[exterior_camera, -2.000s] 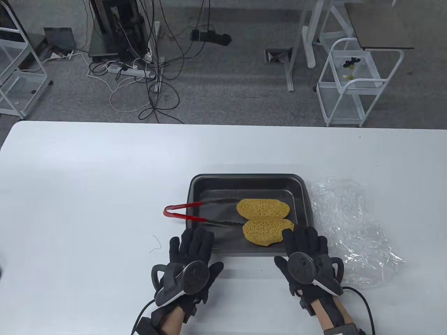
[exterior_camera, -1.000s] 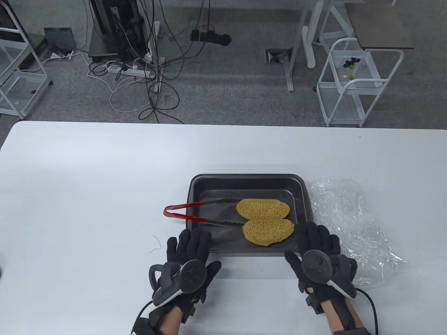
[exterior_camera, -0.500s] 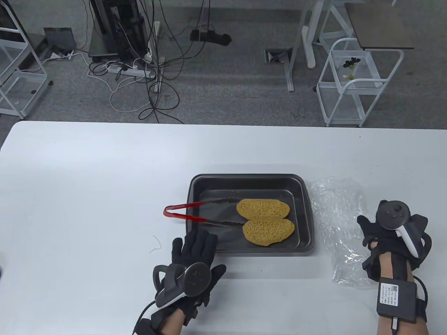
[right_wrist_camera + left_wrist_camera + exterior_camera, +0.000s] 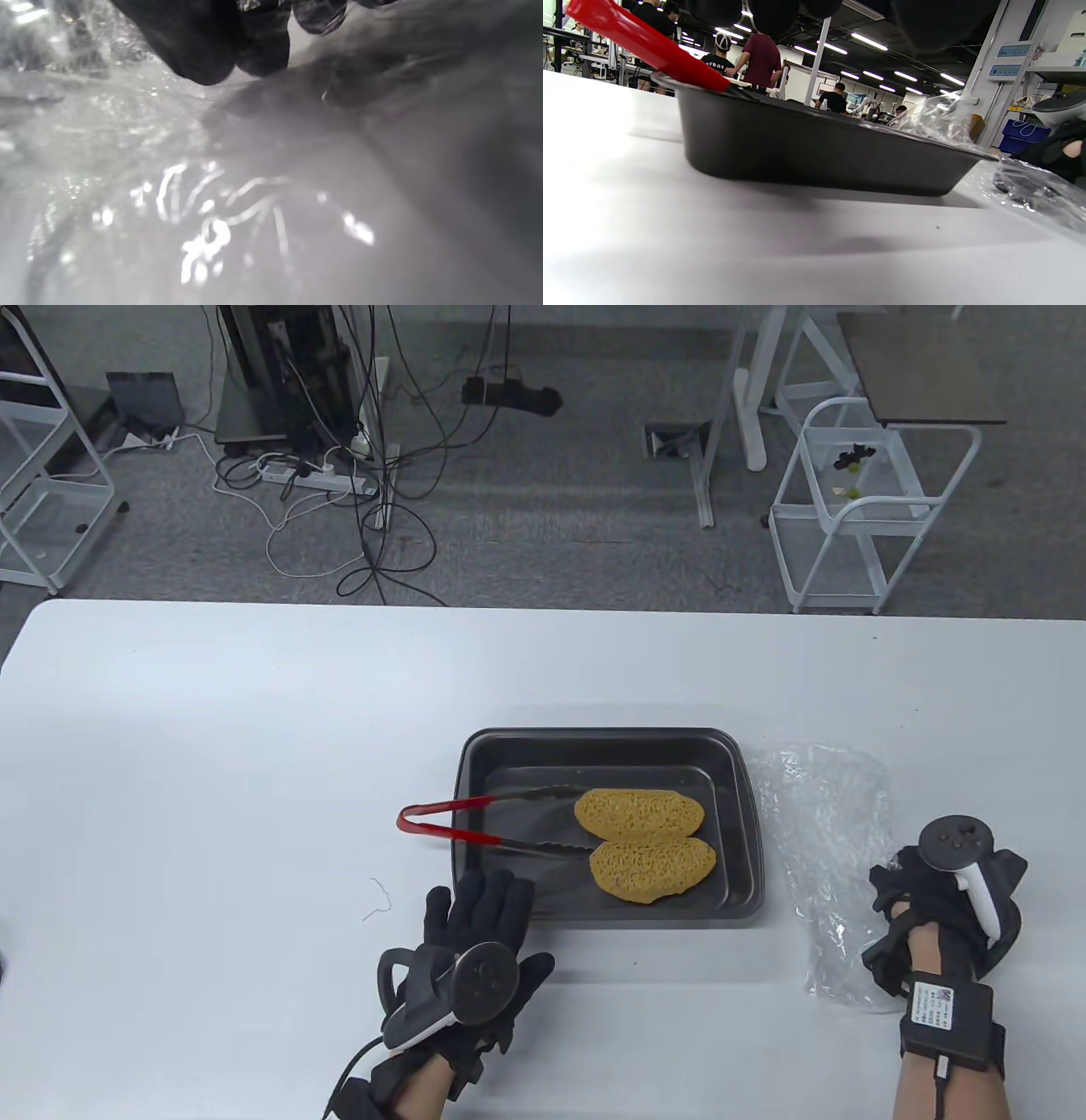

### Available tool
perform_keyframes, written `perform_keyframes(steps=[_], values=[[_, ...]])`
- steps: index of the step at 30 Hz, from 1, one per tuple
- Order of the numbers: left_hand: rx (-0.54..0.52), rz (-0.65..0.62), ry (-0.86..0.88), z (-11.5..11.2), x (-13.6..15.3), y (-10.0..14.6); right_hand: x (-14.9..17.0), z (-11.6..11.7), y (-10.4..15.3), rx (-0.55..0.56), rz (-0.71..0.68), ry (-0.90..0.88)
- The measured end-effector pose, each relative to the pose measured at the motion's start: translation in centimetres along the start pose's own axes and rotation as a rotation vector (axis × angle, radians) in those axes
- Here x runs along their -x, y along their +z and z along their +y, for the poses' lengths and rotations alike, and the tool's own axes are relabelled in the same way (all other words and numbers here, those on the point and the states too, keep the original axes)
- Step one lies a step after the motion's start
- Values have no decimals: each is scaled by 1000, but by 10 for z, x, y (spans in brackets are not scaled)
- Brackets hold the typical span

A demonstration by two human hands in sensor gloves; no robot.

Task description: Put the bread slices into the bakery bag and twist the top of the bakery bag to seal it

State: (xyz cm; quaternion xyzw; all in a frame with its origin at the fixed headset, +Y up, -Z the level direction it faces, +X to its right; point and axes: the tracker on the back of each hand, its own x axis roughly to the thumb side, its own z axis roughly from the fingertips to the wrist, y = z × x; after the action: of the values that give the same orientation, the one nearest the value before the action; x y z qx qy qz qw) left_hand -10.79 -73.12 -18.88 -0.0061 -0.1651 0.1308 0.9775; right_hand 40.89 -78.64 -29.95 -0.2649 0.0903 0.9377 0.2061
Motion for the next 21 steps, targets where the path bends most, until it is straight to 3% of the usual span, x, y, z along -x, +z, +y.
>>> perform_keyframes(steps=[6,10,17,21], values=[[2,0,17,-1,1,0,-11,-23,18,89,-74,80],[-10,10,25,0,3,0,-30,-53,41,174,-171,104],[-73,56,82,6,18,2,-92,-99,113,400,-469,371],[-137,80,150,13,29,5,-131,-98,168,544,-699,591]])
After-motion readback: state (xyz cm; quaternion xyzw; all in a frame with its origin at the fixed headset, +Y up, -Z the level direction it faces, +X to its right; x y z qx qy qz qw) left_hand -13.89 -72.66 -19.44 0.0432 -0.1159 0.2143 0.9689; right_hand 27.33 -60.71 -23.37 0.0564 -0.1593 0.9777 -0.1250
